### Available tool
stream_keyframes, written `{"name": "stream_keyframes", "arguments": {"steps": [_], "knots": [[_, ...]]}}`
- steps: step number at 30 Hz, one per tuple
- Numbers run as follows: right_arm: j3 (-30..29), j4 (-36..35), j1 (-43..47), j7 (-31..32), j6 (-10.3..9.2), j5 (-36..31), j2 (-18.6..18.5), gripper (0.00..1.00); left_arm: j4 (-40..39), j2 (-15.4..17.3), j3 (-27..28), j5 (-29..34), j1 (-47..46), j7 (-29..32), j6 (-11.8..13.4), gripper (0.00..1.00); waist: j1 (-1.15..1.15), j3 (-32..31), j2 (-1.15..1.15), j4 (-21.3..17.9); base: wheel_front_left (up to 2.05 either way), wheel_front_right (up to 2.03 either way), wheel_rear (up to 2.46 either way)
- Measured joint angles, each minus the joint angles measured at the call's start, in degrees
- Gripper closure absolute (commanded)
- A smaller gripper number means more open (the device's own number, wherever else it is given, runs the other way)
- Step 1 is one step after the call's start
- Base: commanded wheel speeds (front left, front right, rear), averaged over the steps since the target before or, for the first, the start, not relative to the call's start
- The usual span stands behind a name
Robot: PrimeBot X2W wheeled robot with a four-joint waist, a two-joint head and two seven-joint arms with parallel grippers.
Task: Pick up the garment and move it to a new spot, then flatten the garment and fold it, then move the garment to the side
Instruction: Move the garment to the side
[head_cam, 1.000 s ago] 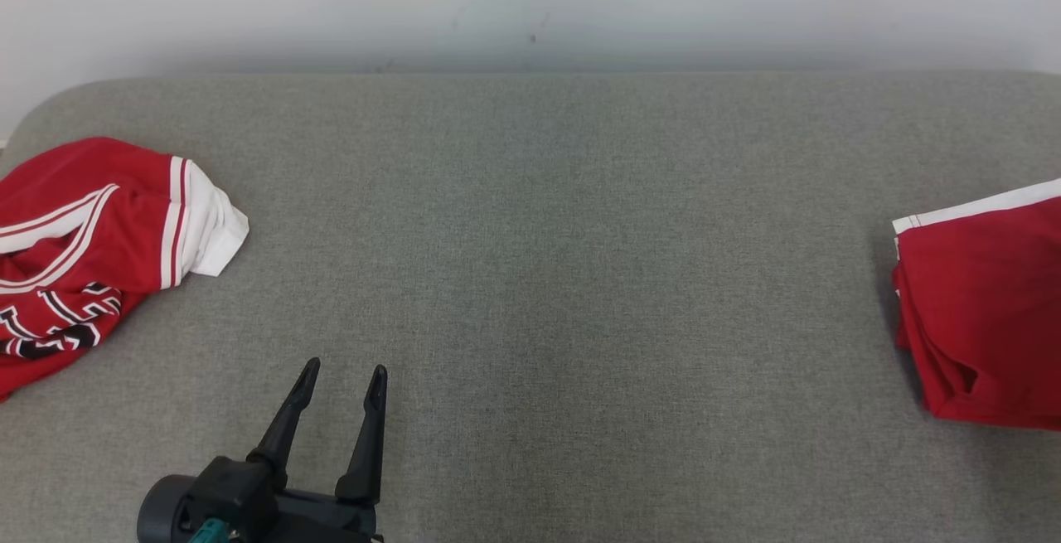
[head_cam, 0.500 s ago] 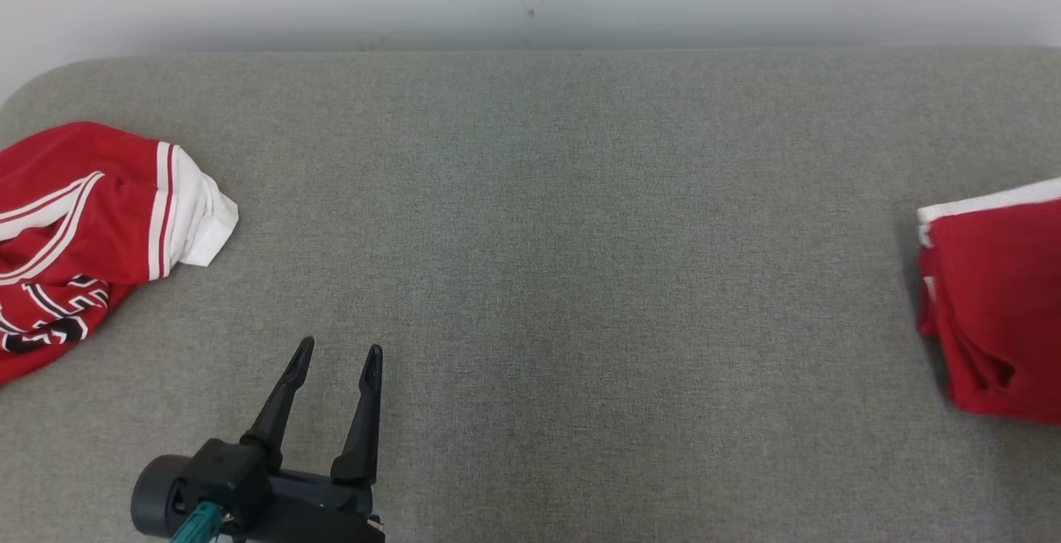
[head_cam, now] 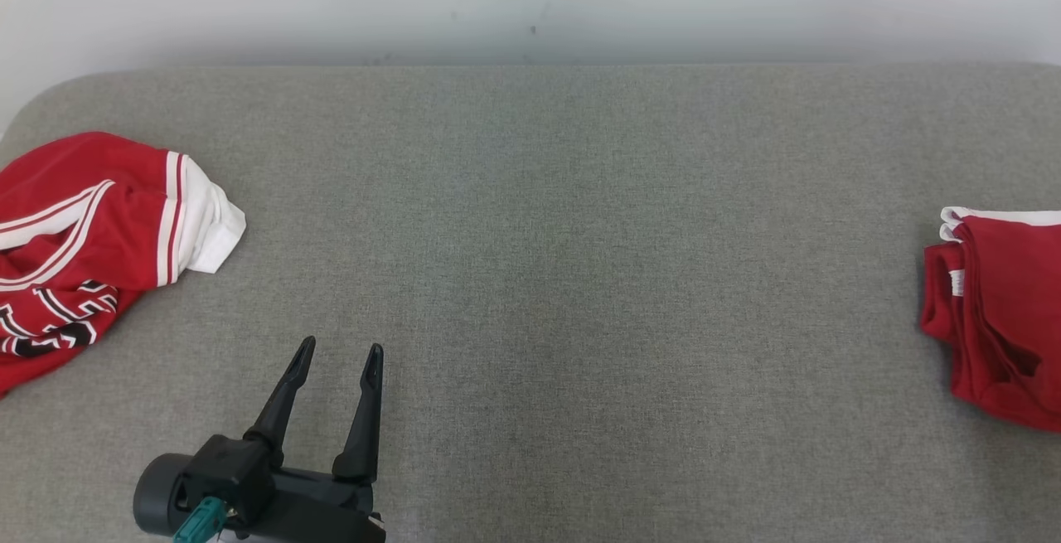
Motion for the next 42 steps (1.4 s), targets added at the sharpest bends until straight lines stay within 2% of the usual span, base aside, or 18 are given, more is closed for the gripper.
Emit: {"name": "stream_keyframes", "arguments": {"steps": [4, 7, 17, 22, 25, 29, 36, 42], "knots": [[-0.5, -1.5, 0.3, -3.2, -0.01, -0.4, 0.4, 0.0, 0.1, 0.0, 0.0, 0.0, 0.0, 0.0, 0.0, 0.0, 0.0, -0.7, 0.0, -0.1, 0.0, 0.0, 0.0], [-1.4, -3.6, 0.7, -7.1, -0.01, 0.5, 2.2, 0.0, 0.1, -0.1, 0.0, 0.0, 0.0, 0.0, 0.0, 0.0, 0.0, -1.3, 0.0, -0.1, 0.0, 0.0, 0.0], [-1.9, -12.4, 6.6, -21.1, -0.07, 3.3, 13.6, 0.0, 0.2, -0.2, 0.5, 0.1, 0.1, 0.0, 0.1, 0.0, 0.0, -4.3, 0.0, 0.3, 0.0, 0.0, 0.0], [-1.6, -13.4, 9.0, -27.7, -0.08, 5.5, 18.6, 0.0, 0.0, 0.3, 1.3, 0.1, 0.9, 0.0, 0.5, 0.0, 0.0, -6.2, -0.01, 0.6, 0.0, 0.0, 0.0], [0.6, -12.9, 11.3, -30.2, 0.01, 5.9, 20.3, 0.0, -0.1, 0.5, 1.6, 0.1, 1.3, 0.0, 0.5, 0.0, 0.0, -7.3, 0.0, 0.6, 0.0, 0.0, 0.0], [4.5, -12.1, 12.7, -32.9, 1.6, 6.0, 23.1, 0.0, -0.5, 1.5, 2.8, 0.1, 2.4, 0.0, 1.0, 0.0, 0.0, -8.6, 0.0, 0.4, 0.0, 0.0, 0.0], [6.1, -10.4, 15.2, -35.4, 2.09, 6.2, 25.0, 0.0, -1.3, 2.1, 3.1, 0.1, 3.4, 0.0, 1.0, 0.0, -0.01, -10.1, -0.01, -0.3, 0.0, 0.0, 0.0], [5.8, -8.8, 16.8, -37.1, 2.08, 6.2, 25.1, 0.0, -1.3, 2.5, 3.6, 0.1, 3.7, 0.0, 1.1, 0.0, 0.0, -10.4, -0.01, -0.7, 0.0, 0.0, 0.0]]}}
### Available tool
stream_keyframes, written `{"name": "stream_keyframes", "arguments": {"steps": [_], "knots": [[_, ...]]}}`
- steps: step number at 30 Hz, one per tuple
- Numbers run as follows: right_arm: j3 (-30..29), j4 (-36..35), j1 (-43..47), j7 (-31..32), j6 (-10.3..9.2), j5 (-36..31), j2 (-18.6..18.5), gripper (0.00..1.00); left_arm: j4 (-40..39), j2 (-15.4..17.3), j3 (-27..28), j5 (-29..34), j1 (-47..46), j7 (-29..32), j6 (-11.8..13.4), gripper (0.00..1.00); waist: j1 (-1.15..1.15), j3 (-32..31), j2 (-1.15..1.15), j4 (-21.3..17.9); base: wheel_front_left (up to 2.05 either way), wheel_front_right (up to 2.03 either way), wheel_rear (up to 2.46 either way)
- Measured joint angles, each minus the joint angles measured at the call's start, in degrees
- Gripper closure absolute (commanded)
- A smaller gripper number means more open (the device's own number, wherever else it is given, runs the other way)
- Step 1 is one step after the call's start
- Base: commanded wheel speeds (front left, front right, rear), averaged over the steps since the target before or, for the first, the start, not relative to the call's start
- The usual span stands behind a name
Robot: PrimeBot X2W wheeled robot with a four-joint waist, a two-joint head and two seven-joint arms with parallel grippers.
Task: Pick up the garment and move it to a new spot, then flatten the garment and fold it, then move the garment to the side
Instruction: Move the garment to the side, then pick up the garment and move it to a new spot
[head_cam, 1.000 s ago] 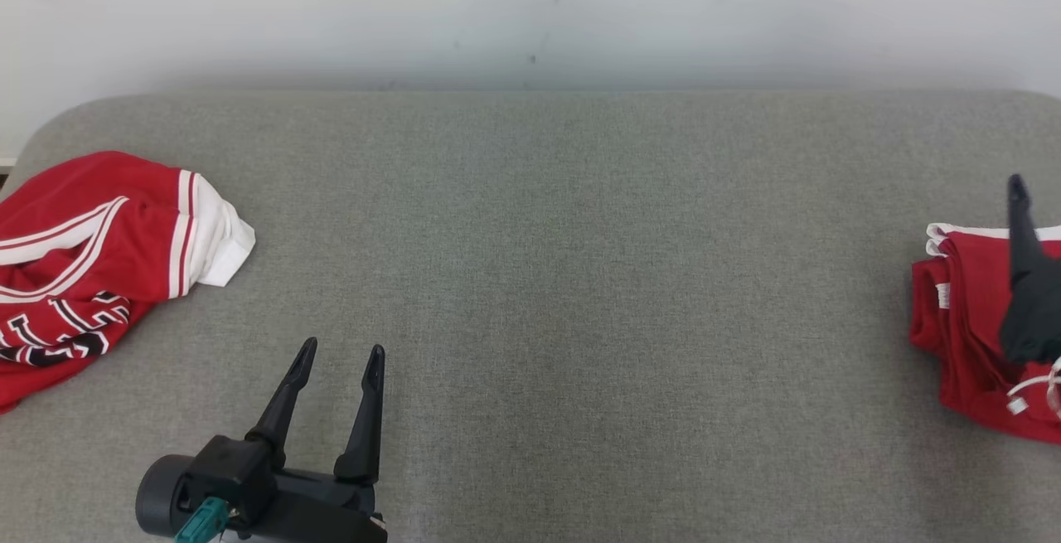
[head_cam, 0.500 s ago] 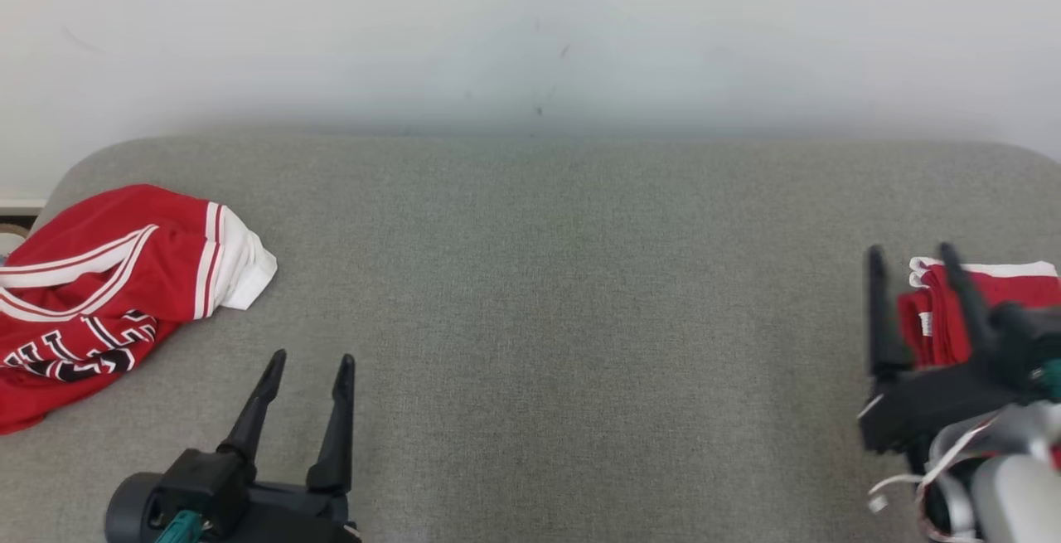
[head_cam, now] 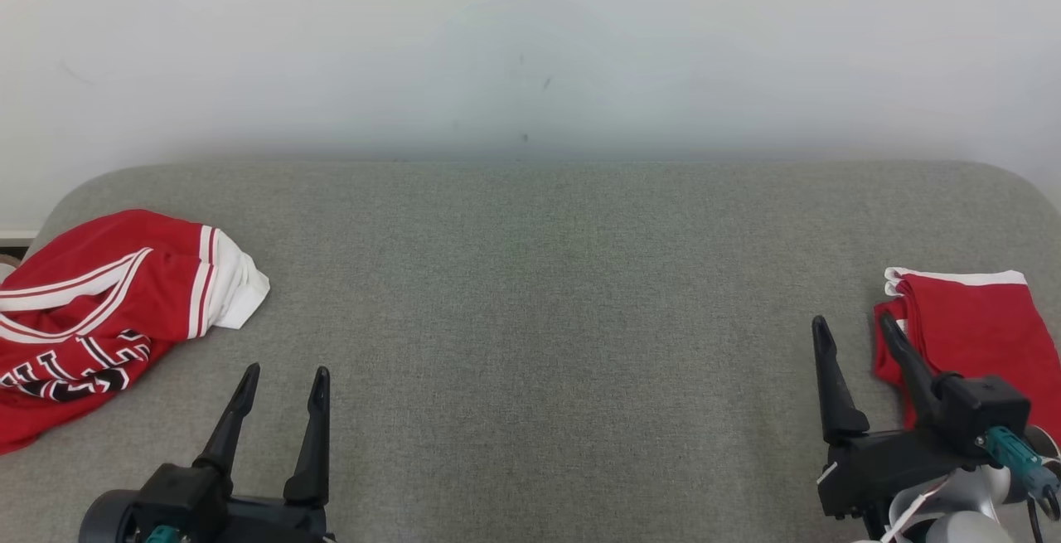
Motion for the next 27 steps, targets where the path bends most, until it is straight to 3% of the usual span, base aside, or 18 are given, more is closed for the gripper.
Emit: {"name": "stream_keyframes", "arguments": {"steps": [16, 21, 27], "knots": [[-1.7, 0.6, 1.5, -3.3, -0.07, 0.0, -0.4, 0.0, -0.6, -0.2, -0.9, 0.0, 0.5, 0.0, 0.3, 0.0, 0.0, 0.5, 0.0, 0.9, 0.0, 0.0, 0.0], [-1.7, 0.5, 1.9, -3.8, 0.02, 0.0, -0.7, 0.0, -0.7, -0.4, -1.2, 0.6, -0.5, 0.0, 0.3, 0.0, 0.01, 0.9, 0.0, 3.8, 0.0, 0.0, 0.0], [1.8, 2.0, -1.6, -3.7, 1.79, -0.1, -0.1, 0.0, -1.7, 0.5, -0.1, 1.1, 0.5, 0.0, 1.1, 0.0, 0.0, 1.5, 0.0, 9.6, 0.0, 0.0, 0.0]]}}
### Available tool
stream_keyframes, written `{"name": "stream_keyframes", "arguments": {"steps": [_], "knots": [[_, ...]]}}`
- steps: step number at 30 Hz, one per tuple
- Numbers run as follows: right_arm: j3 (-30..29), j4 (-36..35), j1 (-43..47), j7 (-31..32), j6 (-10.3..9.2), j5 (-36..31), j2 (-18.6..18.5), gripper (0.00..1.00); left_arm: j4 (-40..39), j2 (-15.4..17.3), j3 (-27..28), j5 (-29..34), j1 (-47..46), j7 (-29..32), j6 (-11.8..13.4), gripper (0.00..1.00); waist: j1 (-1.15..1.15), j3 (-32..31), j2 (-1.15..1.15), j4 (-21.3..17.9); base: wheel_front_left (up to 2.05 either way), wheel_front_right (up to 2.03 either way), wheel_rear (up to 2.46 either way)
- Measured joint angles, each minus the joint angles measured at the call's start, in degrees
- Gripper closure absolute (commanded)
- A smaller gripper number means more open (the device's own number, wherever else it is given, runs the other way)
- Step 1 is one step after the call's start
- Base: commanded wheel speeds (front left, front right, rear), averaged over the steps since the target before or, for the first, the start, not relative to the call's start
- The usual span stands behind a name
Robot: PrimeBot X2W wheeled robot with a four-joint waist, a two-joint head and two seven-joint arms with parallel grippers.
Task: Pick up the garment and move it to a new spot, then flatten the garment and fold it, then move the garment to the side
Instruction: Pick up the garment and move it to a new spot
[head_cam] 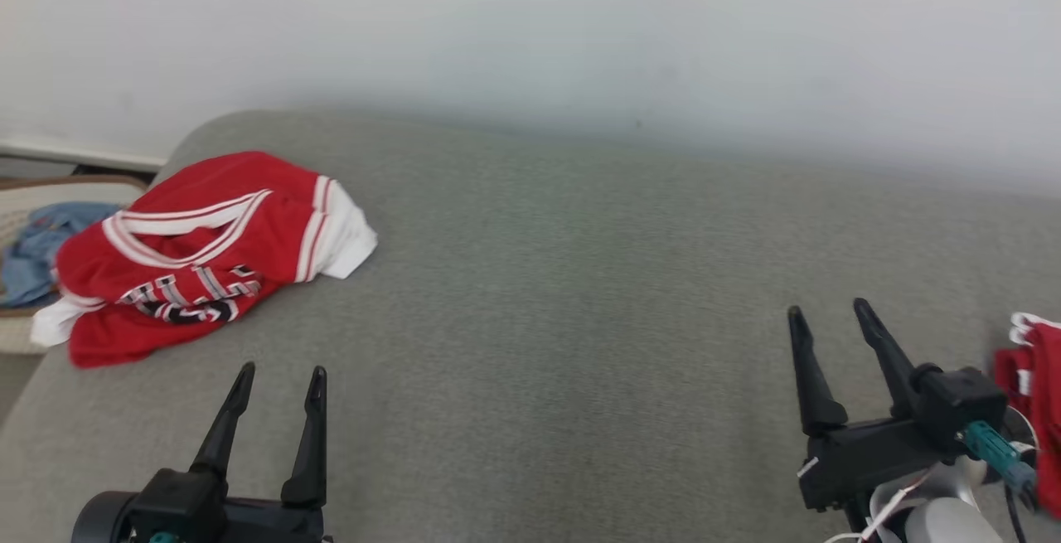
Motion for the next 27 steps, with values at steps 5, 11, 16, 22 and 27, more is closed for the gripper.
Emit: {"name": "stream_keyframes", "arguments": {"steps": [5, 11, 16, 22, 27], "knots": [[2.6, 0.7, -2.7, 0.5, 1.21, -0.9, 0.7, 0.0, -1.5, 0.3, 1.2, 0.2, 1.9, 0.0, 0.9, 0.0, 0.0, 0.6, 0.0, 5.7, 0.0, 0.0, 0.0], [6.6, 3.9, -8.5, 2.0, 3.81, -2.2, 1.1, 0.0, -2.9, -0.1, 4.5, -0.1, 5.1, 0.0, 2.2, 0.0, 0.0, 3.5, 0.0, 13.5, 0.0, 0.0, 0.0], [6.5, 3.5, -8.5, 2.0, 4.21, -2.6, 0.4, 0.0, -2.7, -1.5, 4.2, -1.3, 3.8, 1.2, 2.3, 0.0, 0.0, 4.8, 0.01, 14.1, 0.0, 0.0, 0.0], [6.4, -1.3, -8.2, 3.2, 4.21, -4.7, -2.4, 0.0, 0.7, -3.5, 2.6, -4.4, -4.3, 6.8, 0.0, 0.0, 0.0, 6.3, 0.0, 13.8, 0.0, 0.0, 0.0], [4.0, -13.6, -5.3, 6.7, 3.57, -8.1, -8.6, 0.0, 12.1, -6.5, 1.4, -7.3, -24.2, 19.8, -1.3, 0.0, 0.01, 10.6, 0.01, 12.9, 0.0, 0.0, 0.0]]}}
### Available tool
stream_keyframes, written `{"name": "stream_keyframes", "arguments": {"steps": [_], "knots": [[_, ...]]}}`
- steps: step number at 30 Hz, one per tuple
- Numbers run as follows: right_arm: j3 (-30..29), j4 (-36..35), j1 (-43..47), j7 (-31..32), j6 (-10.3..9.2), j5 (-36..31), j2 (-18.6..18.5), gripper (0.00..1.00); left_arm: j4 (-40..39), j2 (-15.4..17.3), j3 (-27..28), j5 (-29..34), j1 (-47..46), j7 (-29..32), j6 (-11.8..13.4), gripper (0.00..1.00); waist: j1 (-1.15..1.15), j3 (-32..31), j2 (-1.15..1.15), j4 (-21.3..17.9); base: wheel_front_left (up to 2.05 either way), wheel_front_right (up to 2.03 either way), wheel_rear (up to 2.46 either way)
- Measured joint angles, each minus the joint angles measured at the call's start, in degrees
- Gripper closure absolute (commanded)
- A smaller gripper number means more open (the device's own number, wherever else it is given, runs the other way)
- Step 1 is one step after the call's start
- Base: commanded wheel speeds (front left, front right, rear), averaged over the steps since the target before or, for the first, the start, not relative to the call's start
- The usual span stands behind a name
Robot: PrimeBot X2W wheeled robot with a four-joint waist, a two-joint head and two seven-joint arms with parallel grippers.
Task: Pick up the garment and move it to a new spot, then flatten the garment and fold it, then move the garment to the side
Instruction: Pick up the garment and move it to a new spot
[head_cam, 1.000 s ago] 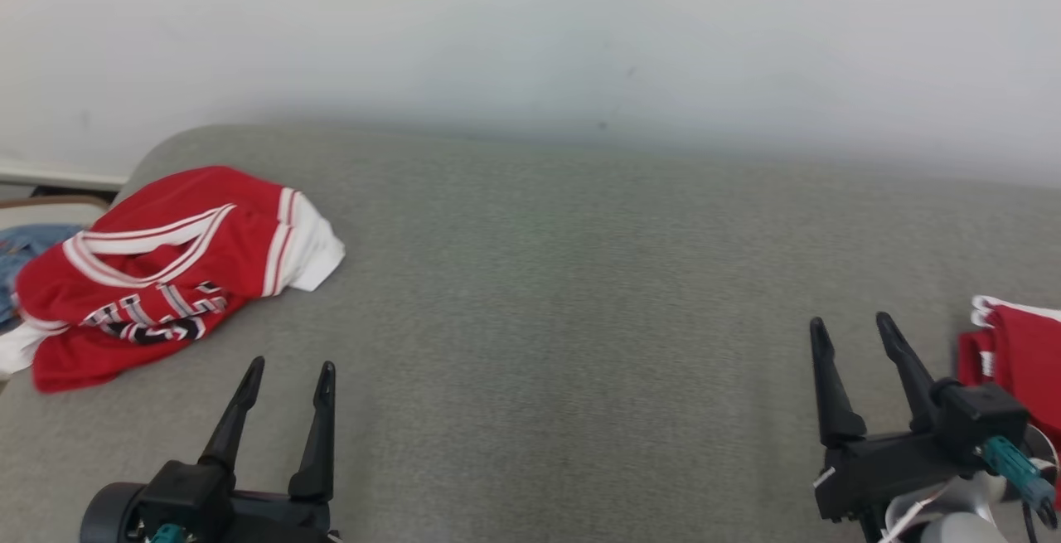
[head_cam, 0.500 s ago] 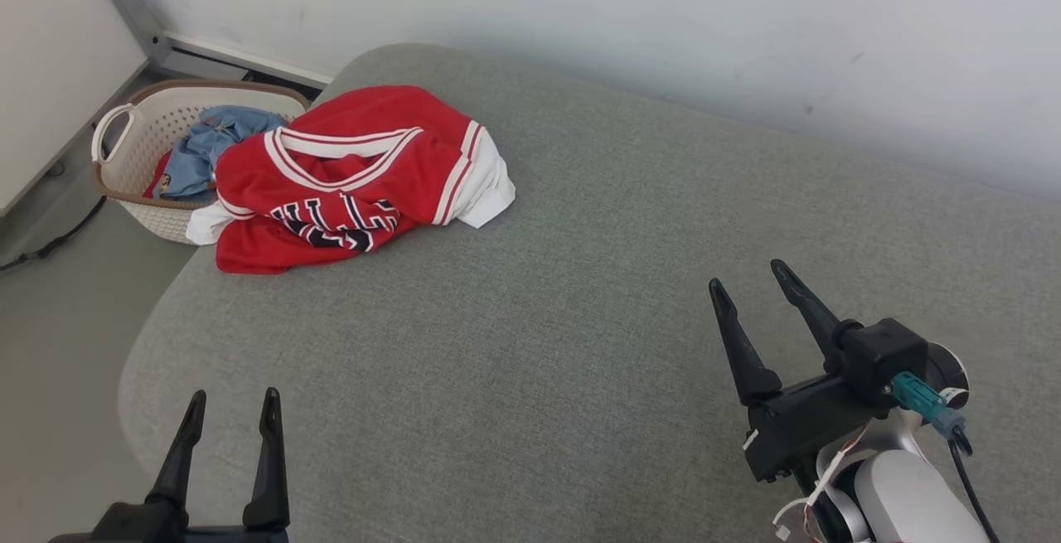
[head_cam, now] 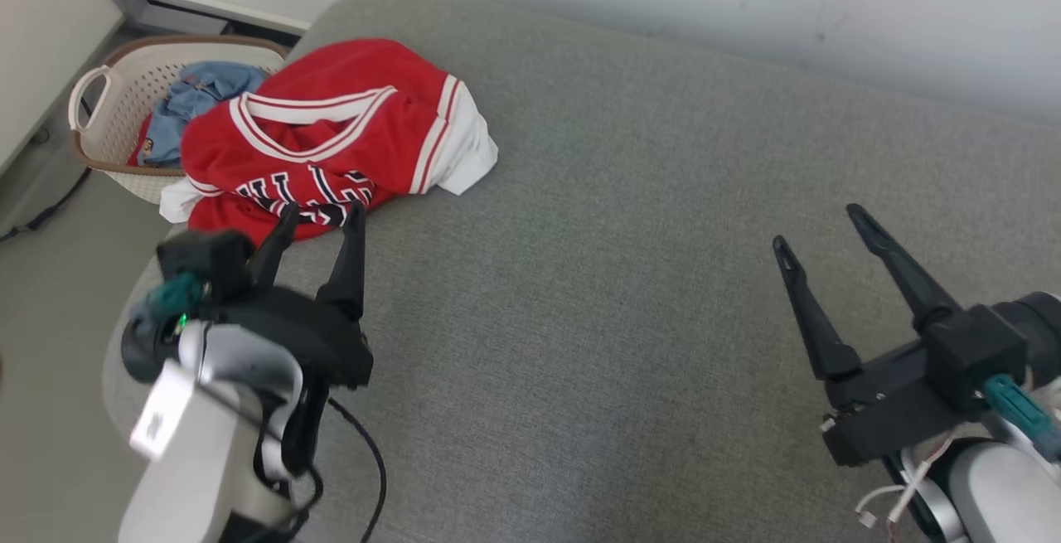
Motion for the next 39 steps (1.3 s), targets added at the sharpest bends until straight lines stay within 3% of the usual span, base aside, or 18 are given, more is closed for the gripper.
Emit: {"name": "stream_keyframes", "arguments": {"steps": [7, 18, 39], "knots": [[-3.5, -12.1, 5.0, 4.9, -2.07, -3.4, -4.9, 0.0, 10.8, 0.8, -0.1, 2.3, -10.3, 9.5, 1.2, 0.0, 0.01, 4.7, 0.0, -1.2, 0.0, 0.0, 0.0], [-7.9, -25.6, 8.1, 12.2, -2.99, -5.7, -9.0, 0.0, 20.5, 2.6, -0.5, 6.6, -18.3, 15.6, 3.2, 0.0, 0.0, 11.2, 0.0, -3.5, 0.0, 0.0, 0.0], [-12.9, -34.7, 10.1, 20.2, -3.7, -6.0, -11.2, 0.0, 32.6, 4.1, -3.7, 13.8, -28.5, 17.0, 3.7, 0.0, 0.0, 19.6, 0.01, -6.9, 0.0, 0.0, 0.0]]}}
